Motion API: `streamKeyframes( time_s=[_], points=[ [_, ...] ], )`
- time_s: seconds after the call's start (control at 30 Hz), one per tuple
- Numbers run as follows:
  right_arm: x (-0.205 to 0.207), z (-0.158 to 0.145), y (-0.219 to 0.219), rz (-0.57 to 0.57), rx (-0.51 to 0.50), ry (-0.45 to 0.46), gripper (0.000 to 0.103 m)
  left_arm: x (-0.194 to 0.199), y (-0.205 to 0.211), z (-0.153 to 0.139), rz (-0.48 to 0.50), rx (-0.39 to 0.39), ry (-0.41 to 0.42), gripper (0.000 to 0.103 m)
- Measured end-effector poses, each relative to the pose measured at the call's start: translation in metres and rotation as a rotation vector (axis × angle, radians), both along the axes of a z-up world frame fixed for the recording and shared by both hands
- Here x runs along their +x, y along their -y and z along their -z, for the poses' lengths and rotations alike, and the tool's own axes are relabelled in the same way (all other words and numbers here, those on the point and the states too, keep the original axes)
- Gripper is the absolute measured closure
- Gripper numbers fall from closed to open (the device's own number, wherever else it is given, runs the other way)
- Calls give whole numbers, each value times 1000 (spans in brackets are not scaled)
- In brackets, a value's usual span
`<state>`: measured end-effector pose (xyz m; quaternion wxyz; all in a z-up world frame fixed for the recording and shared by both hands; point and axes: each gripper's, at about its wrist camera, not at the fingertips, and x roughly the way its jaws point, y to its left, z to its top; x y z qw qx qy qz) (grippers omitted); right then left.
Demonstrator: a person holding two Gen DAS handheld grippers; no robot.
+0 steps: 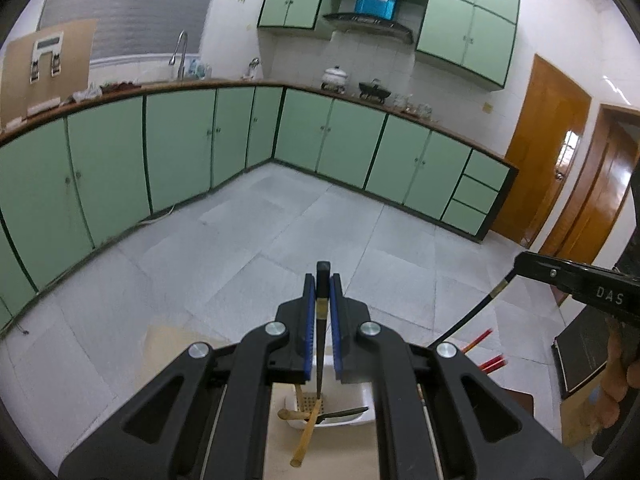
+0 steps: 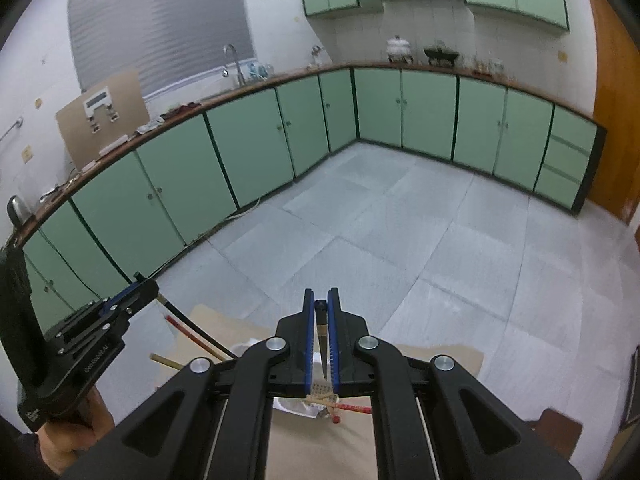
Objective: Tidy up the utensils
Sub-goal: 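Raise both black chopsticks above the white holder and lower them into it with both grippers, then open the left gripper to release its chopstick while the right gripper opens too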
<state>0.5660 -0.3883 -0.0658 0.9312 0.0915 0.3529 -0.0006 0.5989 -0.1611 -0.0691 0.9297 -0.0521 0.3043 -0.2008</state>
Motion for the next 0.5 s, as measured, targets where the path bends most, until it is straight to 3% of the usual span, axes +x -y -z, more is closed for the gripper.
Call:
streamKeyframes(
  time_s=[0.2, 0.3, 0.4, 0.5],
  points=[
    [4, 31, 23, 20, 88, -59, 93, 5, -3, 18, -20, 14, -27, 95],
    [2, 33, 27, 23, 92, -61, 84, 0, -7, 19, -46, 30, -11, 67],
    [-6, 31, 30, 25, 86, -53, 83, -2, -11, 15, -50, 36, 0, 64],
    [-9, 26, 31, 25, 82, -43, 83, -8, -22, 8, -71, 33, 13, 52]
  ],
)
